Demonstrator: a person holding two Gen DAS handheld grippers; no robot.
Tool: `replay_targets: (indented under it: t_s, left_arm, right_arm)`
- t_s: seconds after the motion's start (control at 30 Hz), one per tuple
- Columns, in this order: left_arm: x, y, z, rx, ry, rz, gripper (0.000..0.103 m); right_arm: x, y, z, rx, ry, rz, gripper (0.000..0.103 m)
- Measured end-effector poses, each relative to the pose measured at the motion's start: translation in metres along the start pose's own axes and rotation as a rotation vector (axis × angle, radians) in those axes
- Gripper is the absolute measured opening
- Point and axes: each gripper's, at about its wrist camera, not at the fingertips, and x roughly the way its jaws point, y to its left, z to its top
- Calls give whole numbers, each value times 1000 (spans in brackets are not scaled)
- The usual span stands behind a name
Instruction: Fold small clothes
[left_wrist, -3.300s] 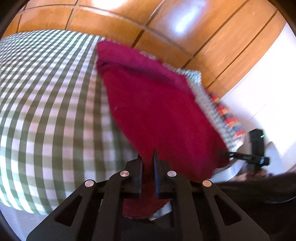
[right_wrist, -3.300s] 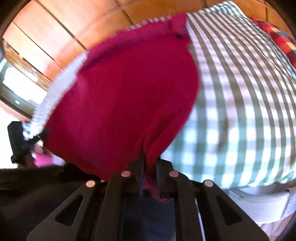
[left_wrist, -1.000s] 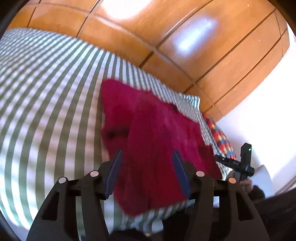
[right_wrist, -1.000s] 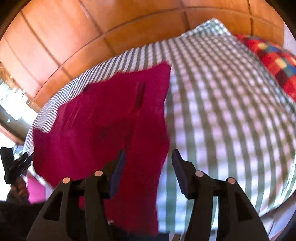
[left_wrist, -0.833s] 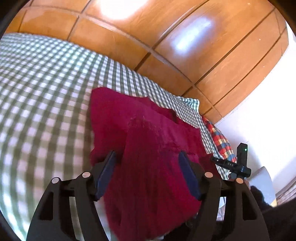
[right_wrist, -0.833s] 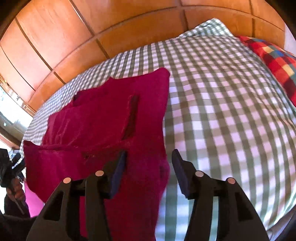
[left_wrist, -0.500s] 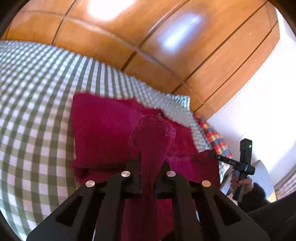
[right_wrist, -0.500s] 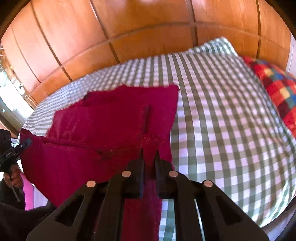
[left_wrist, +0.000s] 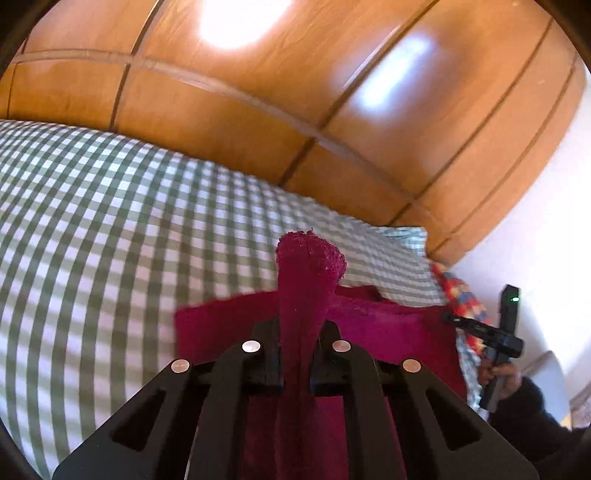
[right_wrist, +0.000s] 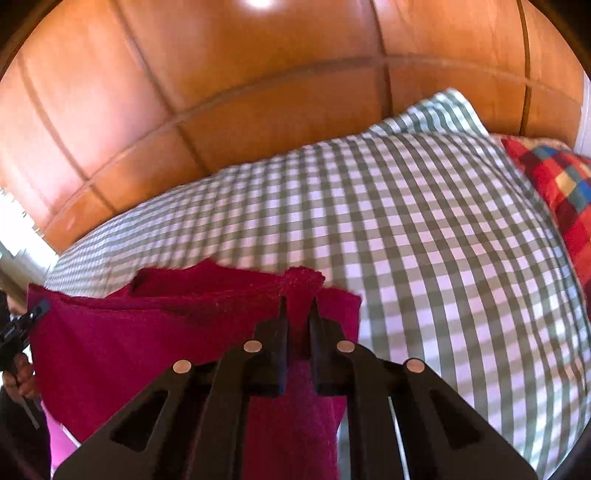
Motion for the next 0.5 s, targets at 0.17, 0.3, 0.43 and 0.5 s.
replay_targets:
  t_s: [0.17,0.3,0.43,0.5]
  left_arm:
    - [47,20,4,-23,85,62,7]
    - [46,35,-4,-91,106,65,24]
    - [8,37,-15,-104,65,27,38]
    - [-19,37,-28,-90,54,-6,38]
  right_arm:
    - [40,-4,6,4,60,-25,9]
    - [33,-5,5,8,47,-6,38]
    - [1,1,-11,-11,-4,2,61]
    - [-13,-1,-29,-14,1,14,64]
